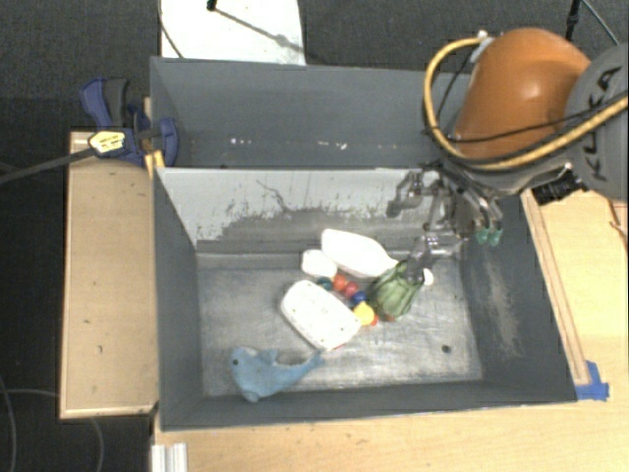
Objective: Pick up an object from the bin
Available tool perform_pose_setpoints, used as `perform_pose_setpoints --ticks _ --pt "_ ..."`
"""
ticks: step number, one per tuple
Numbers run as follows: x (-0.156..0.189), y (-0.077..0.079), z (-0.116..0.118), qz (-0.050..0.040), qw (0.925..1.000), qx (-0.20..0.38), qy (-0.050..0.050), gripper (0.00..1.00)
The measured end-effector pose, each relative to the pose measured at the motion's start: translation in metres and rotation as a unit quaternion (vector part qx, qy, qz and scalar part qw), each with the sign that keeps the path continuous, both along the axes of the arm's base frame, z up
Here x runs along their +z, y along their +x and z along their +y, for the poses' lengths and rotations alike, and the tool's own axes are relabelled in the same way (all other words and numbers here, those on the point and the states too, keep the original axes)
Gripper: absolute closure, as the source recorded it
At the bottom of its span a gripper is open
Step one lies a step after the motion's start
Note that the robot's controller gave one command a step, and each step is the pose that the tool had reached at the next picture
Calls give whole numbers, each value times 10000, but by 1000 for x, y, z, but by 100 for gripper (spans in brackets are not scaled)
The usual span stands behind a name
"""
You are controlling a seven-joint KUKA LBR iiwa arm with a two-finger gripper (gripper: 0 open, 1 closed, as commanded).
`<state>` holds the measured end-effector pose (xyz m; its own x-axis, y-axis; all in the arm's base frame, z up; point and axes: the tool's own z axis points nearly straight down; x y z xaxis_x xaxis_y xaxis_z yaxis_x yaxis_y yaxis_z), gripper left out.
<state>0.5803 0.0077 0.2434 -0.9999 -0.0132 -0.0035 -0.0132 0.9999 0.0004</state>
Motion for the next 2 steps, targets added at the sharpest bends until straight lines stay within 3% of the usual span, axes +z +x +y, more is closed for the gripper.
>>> perform_pose_setpoints --ticks 1,2 --pt "-47 2 -7 -33 9951 991 -5 0" --pt "-127 -10 -39 -44 9839 1784 0 100"
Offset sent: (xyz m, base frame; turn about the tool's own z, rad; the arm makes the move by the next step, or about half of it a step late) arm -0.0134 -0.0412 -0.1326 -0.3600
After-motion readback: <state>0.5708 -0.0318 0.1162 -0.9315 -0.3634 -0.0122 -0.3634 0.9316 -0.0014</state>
